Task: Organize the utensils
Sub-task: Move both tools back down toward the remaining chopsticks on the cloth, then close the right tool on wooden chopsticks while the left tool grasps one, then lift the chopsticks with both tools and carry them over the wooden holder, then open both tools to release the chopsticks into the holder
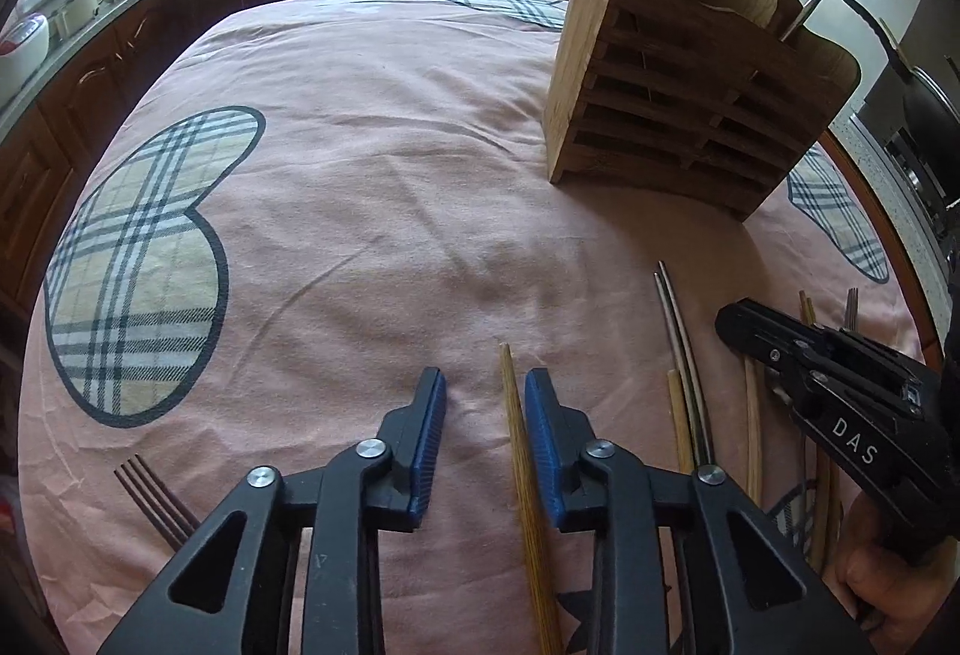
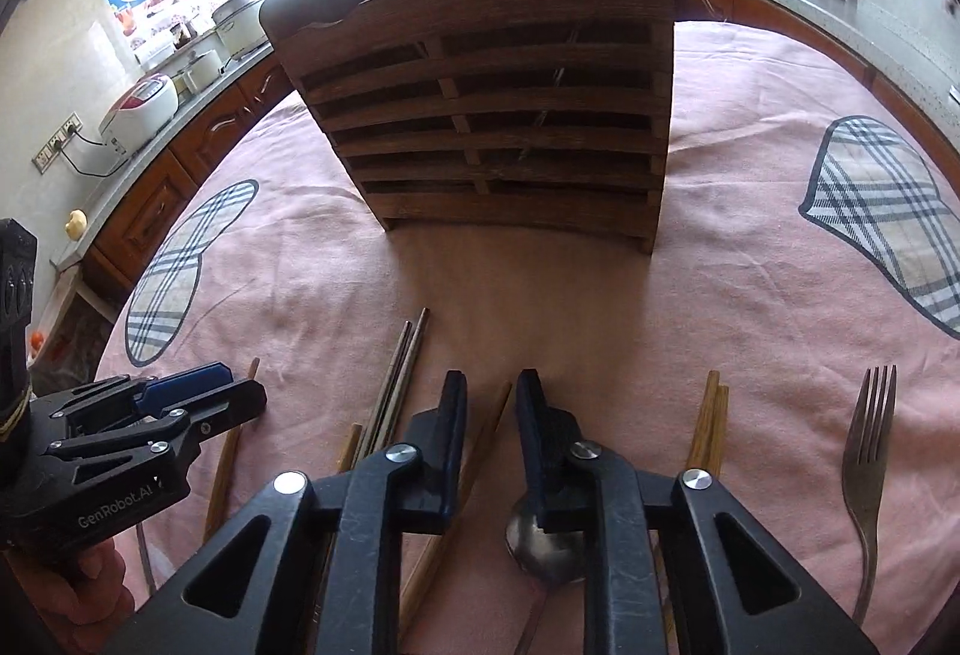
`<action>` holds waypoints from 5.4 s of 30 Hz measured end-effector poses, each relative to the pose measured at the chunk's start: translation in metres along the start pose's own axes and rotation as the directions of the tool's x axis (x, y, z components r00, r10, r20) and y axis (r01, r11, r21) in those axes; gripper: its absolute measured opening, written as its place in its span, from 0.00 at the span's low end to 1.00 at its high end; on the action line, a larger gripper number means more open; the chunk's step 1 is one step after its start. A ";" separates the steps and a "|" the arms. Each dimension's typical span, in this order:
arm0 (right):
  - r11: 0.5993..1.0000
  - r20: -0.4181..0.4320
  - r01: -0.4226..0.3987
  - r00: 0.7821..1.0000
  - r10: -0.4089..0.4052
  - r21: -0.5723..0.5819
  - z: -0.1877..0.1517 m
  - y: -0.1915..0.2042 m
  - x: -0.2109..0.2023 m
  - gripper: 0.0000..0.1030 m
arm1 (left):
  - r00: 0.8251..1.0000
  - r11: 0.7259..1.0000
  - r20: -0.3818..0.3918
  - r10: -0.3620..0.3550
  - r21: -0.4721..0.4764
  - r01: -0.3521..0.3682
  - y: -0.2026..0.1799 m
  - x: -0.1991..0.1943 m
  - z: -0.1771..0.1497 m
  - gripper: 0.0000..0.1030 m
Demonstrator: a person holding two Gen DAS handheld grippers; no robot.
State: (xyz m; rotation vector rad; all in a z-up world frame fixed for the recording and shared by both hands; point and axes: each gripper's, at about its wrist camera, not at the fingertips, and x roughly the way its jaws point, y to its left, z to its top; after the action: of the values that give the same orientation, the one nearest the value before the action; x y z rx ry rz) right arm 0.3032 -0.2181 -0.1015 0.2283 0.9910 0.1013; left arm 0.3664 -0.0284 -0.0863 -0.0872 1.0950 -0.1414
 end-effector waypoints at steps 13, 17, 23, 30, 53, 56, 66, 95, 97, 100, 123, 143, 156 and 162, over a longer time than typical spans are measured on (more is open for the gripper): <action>0.998 0.023 -0.056 0.998 0.055 0.037 0.000 -0.003 -0.013 0.07 | 0.997 0.996 0.024 -0.078 -0.034 0.079 0.009 -0.020 -0.004 0.04; 0.997 0.048 -0.072 0.996 0.070 0.040 0.000 -0.002 -0.027 0.06 | 0.994 0.994 0.047 -0.094 -0.045 0.096 0.013 -0.038 -0.009 0.04; 0.994 0.094 -0.103 0.991 0.098 0.047 0.001 0.001 -0.052 0.05 | 0.988 0.991 0.096 -0.119 -0.052 0.125 0.020 -0.075 -0.017 0.03; 0.987 0.166 -0.153 0.976 0.144 0.043 0.003 0.010 -0.093 0.04 | 0.971 0.985 0.182 -0.155 -0.047 0.166 0.021 -0.132 -0.029 0.03; 0.982 0.331 -0.189 0.926 0.183 -0.015 -0.012 0.025 -0.191 0.04 | 0.923 0.981 0.337 -0.183 0.004 0.193 0.023 -0.242 -0.081 0.03; 0.981 0.341 -0.192 0.921 0.187 -0.021 -0.013 0.026 -0.196 0.04 | 0.917 0.981 0.355 -0.181 0.005 0.192 0.025 -0.251 -0.086 0.03; 0.981 0.378 -0.189 0.907 0.188 -0.033 -0.016 0.027 -0.211 0.04 | 0.902 0.986 0.404 -0.154 0.009 0.165 0.027 -0.270 -0.098 0.03; 0.984 0.545 -0.176 0.826 0.147 0.001 0.031 0.001 -0.244 0.04 | 0.795 0.971 0.581 -0.177 -0.027 0.236 0.043 -0.267 -0.059 0.03; 0.985 0.567 -0.172 0.812 0.139 0.004 0.039 -0.002 -0.247 0.04 | 0.781 0.971 0.599 -0.178 -0.022 0.238 0.041 -0.265 -0.050 0.03; 0.986 0.597 -0.165 0.792 0.126 0.011 0.054 -0.008 -0.251 0.04 | 0.762 0.971 0.622 -0.177 -0.014 0.237 0.040 -0.259 -0.034 0.03; 0.987 0.712 -0.121 0.702 0.010 0.106 0.157 -0.053 -0.216 0.04 | 0.683 0.957 0.717 -0.136 -0.084 0.278 0.026 -0.140 0.088 0.03; 0.972 0.602 -0.150 0.798 0.012 0.179 0.131 -0.081 -0.119 0.04 | 0.781 0.968 0.614 -0.112 -0.110 0.226 -0.004 -0.033 0.135 0.04; 0.972 0.572 -0.149 0.820 0.019 0.183 0.134 -0.078 -0.122 0.21 | 0.803 0.973 0.582 -0.130 -0.083 0.217 0.011 -0.054 0.128 0.11; 0.973 0.621 -0.156 0.784 0.016 0.172 0.126 -0.075 -0.140 0.72 | 0.790 0.972 0.600 -0.124 -0.085 0.217 0.013 -0.069 0.116 0.41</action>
State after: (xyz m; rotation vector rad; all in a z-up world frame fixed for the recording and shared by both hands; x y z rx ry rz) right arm 0.3308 -0.3352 0.0618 0.4738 0.3269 -0.0023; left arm 0.4390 -0.0046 0.0255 -0.3469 0.4610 -0.1791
